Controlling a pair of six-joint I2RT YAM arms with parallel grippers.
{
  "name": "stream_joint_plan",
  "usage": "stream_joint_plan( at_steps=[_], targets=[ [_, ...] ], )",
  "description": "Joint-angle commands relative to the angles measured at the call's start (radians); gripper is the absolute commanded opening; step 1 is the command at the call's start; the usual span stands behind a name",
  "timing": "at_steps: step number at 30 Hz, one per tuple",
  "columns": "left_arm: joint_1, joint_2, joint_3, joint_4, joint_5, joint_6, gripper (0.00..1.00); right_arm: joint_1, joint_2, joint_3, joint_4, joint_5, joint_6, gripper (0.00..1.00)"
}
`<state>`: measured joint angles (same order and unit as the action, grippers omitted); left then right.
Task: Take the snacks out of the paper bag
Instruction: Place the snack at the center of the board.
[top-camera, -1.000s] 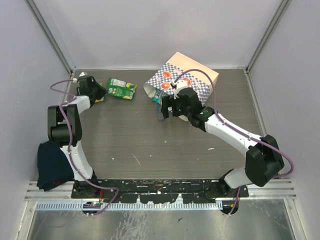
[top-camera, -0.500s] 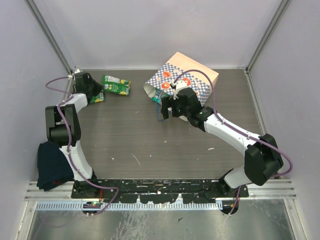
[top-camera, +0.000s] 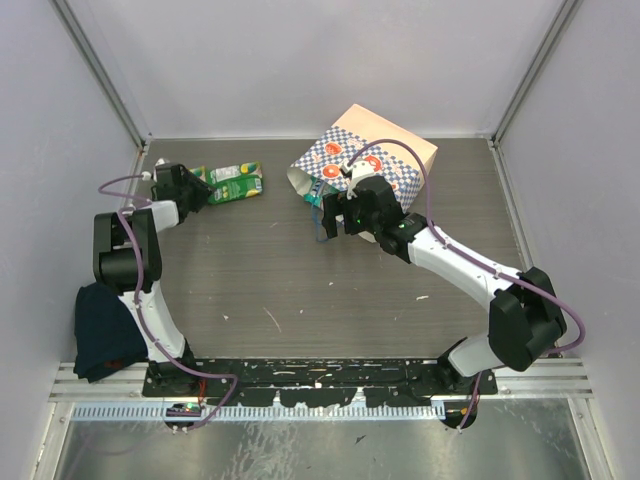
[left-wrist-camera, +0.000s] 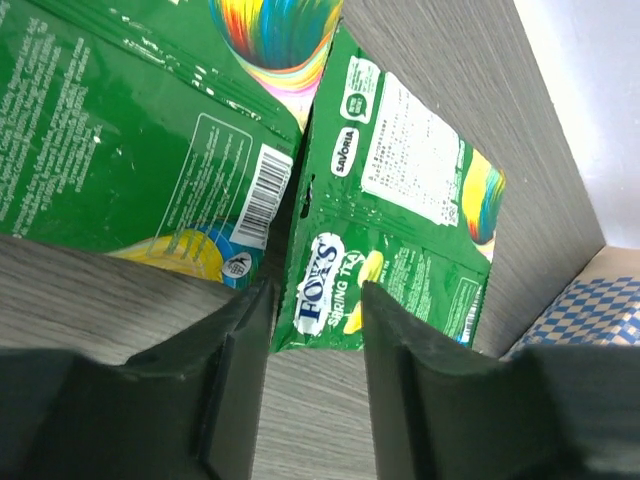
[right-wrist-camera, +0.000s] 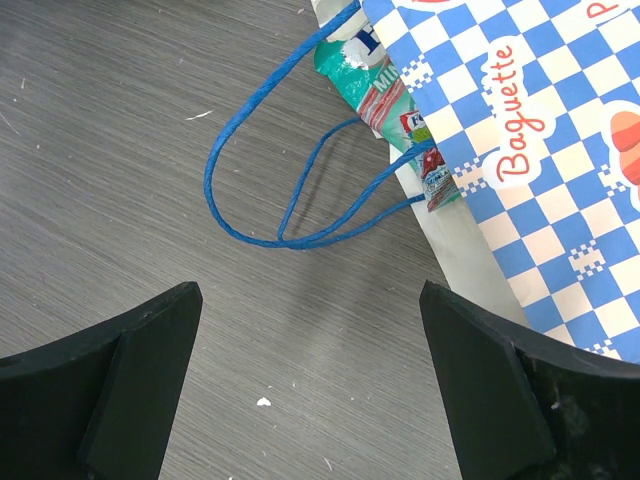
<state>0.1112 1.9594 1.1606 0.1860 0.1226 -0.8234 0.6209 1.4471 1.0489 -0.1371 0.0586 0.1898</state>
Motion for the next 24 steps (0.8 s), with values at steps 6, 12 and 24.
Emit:
stream_joint_plan(
  at_steps=[6,12,24],
  targets=[
    [0.002,-0.08,0.011,0.016,-0.035,0.035,0.67,0.003,-0.003,0.015,0.03,0.003,-0.006,0.97],
    [0.002,-0.171,-0.017,-0.041,-0.104,0.084,0.97,0.003,-0.001,0.015,0.029,0.001,-0.007,0.97],
    [-0.053,-0.36,-0.155,-0.043,-0.021,0.076,0.97,0.004,0.006,0.011,0.041,-0.013,0.002,0.97]
  ],
)
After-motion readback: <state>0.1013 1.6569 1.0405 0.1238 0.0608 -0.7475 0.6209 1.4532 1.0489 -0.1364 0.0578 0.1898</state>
